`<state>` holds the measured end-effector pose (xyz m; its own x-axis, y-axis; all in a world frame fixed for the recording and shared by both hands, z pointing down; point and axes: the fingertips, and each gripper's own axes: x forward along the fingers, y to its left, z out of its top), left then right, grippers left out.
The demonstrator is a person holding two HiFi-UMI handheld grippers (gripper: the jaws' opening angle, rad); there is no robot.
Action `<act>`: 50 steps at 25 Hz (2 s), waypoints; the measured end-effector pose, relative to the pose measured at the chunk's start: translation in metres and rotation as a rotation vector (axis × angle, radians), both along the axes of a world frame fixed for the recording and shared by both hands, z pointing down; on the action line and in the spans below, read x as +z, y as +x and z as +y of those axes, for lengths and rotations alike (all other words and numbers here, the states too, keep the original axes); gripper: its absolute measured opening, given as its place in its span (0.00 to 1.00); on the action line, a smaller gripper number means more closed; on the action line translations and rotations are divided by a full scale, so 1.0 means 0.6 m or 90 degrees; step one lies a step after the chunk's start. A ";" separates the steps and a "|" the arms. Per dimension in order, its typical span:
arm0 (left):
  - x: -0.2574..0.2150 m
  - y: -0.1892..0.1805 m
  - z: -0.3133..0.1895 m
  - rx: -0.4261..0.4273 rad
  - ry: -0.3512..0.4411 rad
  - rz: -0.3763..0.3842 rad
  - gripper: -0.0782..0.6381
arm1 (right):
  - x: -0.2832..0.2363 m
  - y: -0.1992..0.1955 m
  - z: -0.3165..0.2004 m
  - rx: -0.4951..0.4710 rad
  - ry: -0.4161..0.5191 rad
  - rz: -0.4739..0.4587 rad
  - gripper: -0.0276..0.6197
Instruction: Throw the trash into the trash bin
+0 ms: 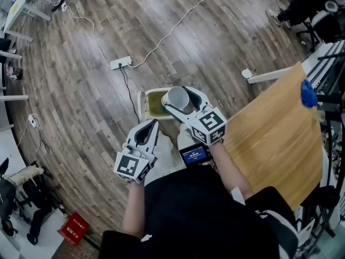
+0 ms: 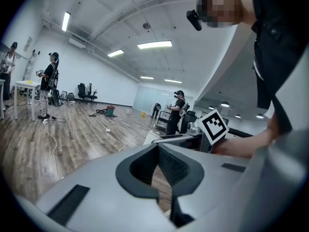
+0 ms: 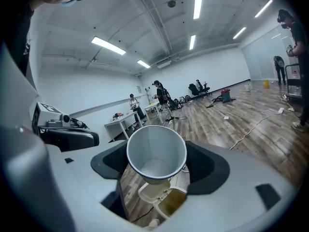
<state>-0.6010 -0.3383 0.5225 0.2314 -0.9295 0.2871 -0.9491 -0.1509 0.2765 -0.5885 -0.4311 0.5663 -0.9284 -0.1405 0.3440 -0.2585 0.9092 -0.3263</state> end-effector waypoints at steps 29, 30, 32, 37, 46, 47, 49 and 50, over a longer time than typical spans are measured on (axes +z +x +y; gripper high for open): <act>0.487 -0.106 0.072 -0.005 -0.220 0.167 0.11 | 0.784 -0.132 0.110 -0.200 -0.021 0.375 0.59; 0.491 -0.108 0.076 -0.010 -0.222 0.166 0.11 | 0.789 -0.130 0.107 -0.202 -0.016 0.382 0.59; 0.495 -0.111 0.081 -0.020 -0.221 0.164 0.11 | 0.794 -0.130 0.099 -0.197 -0.012 0.385 0.59; 0.490 -0.103 0.083 -0.026 -0.222 0.162 0.11 | 0.783 -0.122 0.101 -0.189 -0.028 0.366 0.59; 0.373 -0.099 0.078 -0.045 -0.151 0.093 0.11 | 0.606 -0.082 0.127 -0.274 -0.003 0.338 0.04; 0.351 -0.101 0.081 -0.045 -0.145 0.083 0.11 | 0.571 -0.081 0.135 -0.285 0.001 0.329 0.04; 0.297 -0.102 0.088 -0.041 -0.136 0.062 0.11 | 0.485 -0.081 0.144 -0.302 0.028 0.307 0.04; 0.266 -0.101 0.089 -0.040 -0.130 0.057 0.11 | 0.436 -0.080 0.141 -0.304 0.042 0.290 0.04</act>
